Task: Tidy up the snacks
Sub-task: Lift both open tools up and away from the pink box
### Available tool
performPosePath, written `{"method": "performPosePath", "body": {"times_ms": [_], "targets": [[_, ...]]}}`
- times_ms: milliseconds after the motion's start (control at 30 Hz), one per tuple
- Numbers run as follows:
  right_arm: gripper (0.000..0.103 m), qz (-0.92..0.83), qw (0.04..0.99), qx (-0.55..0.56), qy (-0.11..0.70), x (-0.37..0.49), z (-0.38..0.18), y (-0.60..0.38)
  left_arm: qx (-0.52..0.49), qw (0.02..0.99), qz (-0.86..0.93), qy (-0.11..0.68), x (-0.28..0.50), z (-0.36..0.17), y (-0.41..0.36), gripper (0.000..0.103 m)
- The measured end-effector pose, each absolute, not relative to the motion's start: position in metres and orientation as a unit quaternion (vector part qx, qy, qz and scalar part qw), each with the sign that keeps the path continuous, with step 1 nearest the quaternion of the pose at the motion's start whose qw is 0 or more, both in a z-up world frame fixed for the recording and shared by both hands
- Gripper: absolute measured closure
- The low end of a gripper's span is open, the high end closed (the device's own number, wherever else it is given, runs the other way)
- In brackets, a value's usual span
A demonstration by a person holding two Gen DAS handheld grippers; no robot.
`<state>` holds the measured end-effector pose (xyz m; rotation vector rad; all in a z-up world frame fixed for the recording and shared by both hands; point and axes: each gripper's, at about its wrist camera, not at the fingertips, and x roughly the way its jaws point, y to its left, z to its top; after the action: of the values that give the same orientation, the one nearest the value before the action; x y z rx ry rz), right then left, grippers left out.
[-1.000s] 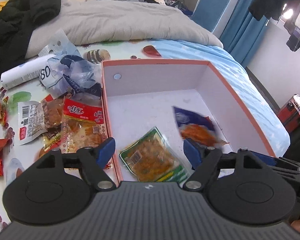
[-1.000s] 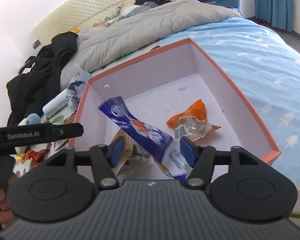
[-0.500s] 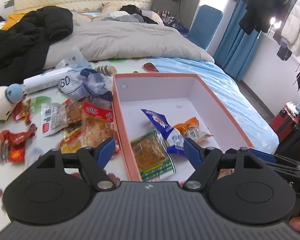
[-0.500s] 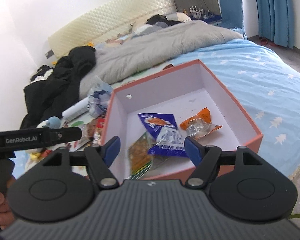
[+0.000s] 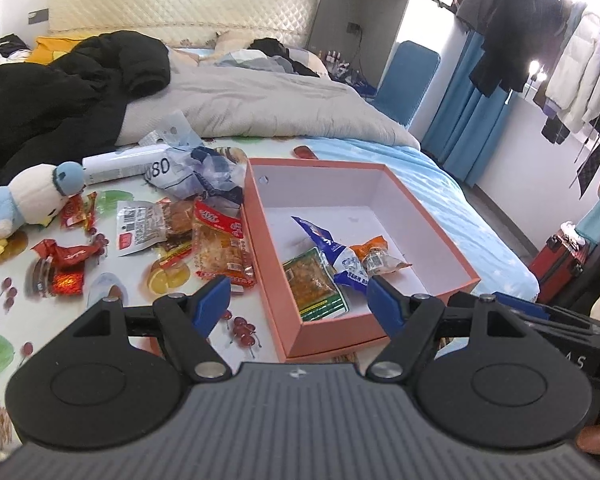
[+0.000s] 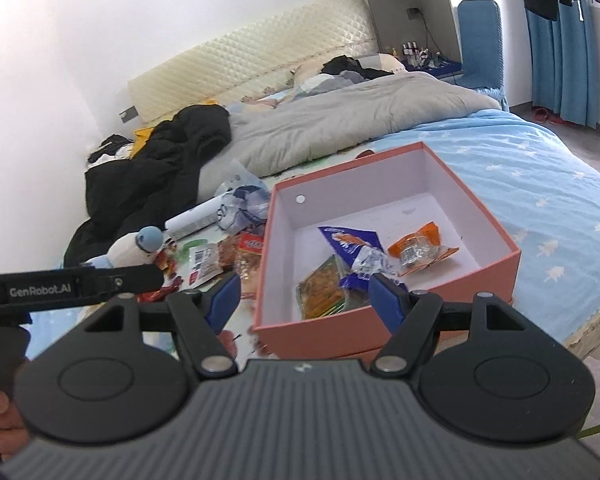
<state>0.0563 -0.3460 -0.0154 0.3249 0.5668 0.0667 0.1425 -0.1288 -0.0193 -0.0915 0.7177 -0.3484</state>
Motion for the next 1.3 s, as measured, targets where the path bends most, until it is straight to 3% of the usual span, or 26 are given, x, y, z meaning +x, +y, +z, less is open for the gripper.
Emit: {"method": "performPosePath", "body": {"times_ms": [800,1300], "targets": [[0.03,0.137,0.943,0.134,0.273,0.032,-0.019,-0.251,-0.096,0.933,-0.054,0.342,0.061,-0.025,-0.016,0.024],[0.03,0.14,0.926,0.149,0.318,0.058,-0.055,-0.237,-0.117,0.92,-0.012,0.375,0.103,-0.066,0.013,0.024]]}}
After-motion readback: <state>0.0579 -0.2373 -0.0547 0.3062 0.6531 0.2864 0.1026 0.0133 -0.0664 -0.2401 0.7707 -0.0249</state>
